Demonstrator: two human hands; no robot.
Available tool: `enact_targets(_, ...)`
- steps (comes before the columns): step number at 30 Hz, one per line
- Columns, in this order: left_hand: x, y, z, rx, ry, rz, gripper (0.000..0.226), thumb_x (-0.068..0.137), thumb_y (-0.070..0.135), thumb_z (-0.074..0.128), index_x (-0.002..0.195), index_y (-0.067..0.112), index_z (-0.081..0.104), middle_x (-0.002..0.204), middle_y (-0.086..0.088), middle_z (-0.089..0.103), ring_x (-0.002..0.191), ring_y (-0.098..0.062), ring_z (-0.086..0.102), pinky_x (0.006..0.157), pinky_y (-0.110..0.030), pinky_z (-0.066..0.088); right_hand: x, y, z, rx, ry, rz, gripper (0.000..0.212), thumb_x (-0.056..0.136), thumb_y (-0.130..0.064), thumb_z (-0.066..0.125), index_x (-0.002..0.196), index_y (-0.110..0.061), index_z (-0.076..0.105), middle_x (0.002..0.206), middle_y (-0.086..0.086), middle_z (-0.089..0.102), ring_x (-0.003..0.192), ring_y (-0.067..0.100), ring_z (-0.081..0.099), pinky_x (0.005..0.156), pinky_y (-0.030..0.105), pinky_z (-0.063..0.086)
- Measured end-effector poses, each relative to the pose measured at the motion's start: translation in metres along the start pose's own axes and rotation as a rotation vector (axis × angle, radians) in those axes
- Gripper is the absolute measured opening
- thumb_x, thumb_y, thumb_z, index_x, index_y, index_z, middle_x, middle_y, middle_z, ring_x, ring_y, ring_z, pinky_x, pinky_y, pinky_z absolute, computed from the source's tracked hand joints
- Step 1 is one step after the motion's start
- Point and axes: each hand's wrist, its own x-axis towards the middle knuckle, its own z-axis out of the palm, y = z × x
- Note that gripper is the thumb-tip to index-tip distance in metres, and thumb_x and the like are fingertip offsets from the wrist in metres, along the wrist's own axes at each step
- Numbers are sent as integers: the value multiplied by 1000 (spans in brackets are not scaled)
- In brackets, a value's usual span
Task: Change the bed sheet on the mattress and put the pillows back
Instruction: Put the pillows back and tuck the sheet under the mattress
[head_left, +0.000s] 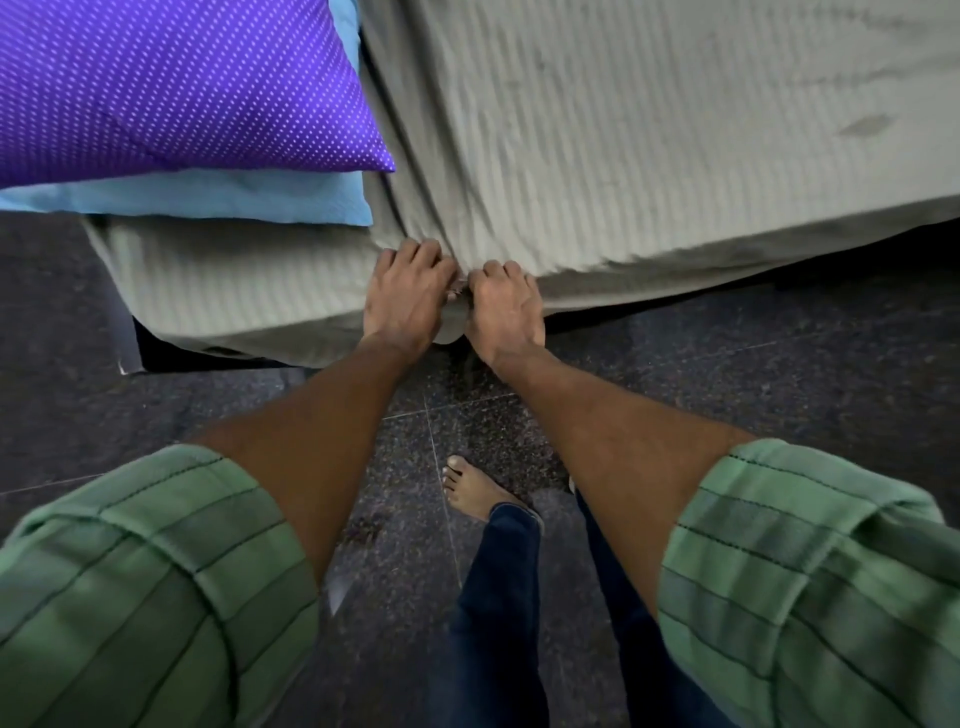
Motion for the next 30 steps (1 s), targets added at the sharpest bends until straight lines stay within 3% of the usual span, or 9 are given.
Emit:
enact_targets(6, -20, 13, -2, 99, -179, -40, 26, 92, 19, 61, 118, 23, 65, 114, -3, 62, 107, -26, 60, 94, -40, 40, -13, 0, -2, 146, -323, -81, 31, 85, -9, 63, 114, -17, 68, 120, 6, 65, 120, 29, 51, 99, 40, 44)
enact_targets(10, -28, 25, 5, 108, -310, -118, 20, 89, 23, 66, 109, 24, 71, 108, -2, 70, 103, -24, 67, 96, -39, 44, -40, 19, 23, 292, -245, 125, 22, 90, -11, 59, 105, -24, 71, 115, 1, 70, 114, 27, 55, 94, 39, 49)
enact_targets(14, -38, 58, 38, -544, -462, -576, 12, 86, 26, 65, 89, 28, 77, 93, 3, 73, 88, -20, 68, 84, -32, 57, -57, 66, 49, 582, -231, 732, 12, 94, -22, 61, 95, -21, 73, 106, 6, 73, 108, 31, 65, 94, 39, 56)
enact_targets(16, -34, 84, 58, -1024, -466, -838, 12, 89, 28, 64, 84, 28, 75, 97, 2, 76, 81, -16, 70, 72, -26, 58, -53, 96, 67, 714, -269, 913, 8, 93, -23, 66, 93, -19, 72, 109, 9, 73, 111, 31, 66, 96, 36, 54)
enact_targets(18, -22, 107, 70, -1325, -477, -1023, 12, 96, 22, 60, 90, 25, 69, 101, 0, 75, 69, -12, 68, 54, -20, 51, -42, 124, 91, 820, -290, 1013, 7, 80, -25, 68, 77, -20, 64, 95, 9, 71, 99, 29, 69, 81, 36, 53)
enact_targets(20, -5, 129, 83, -1468, -454, -1118, 16, 100, 18, 55, 89, 24, 65, 97, 0, 70, 66, -9, 65, 51, -20, 45, -27, 154, 121, 908, -296, 1076, 13, 70, -27, 65, 80, -18, 66, 93, 10, 72, 85, 26, 64, 70, 36, 51)
enact_targets(23, 21, 150, 101, -1547, -399, -1227, 11, 101, 18, 58, 99, 13, 67, 93, -1, 68, 71, -10, 67, 49, -20, 48, -10, 154, 97, 1083, -261, 1146, 25, 92, -25, 70, 112, -10, 69, 108, 13, 71, 76, 23, 58, 57, 30, 47)
enact_targets(27, 55, 164, 124, -1647, -292, -1370, 8, 98, 17, 60, 95, 11, 64, 94, -1, 68, 76, -12, 64, 56, -23, 49, 17, 160, 97, 1358, -241, 1174, 26, 105, -21, 53, 125, -5, 58, 96, 8, 64, 70, 18, 56, 72, 37, 50)
enact_targets(30, 82, 166, 178, -1637, -277, -1431, 56, 67, 48, 70, 115, 20, 63, 107, 5, 69, 90, -15, 69, 68, -29, 53, 34, 155, 96, 1558, -73, 1193, 21, 102, -13, 56, 120, -4, 59, 101, 12, 68, 70, 20, 63, 60, 34, 55)
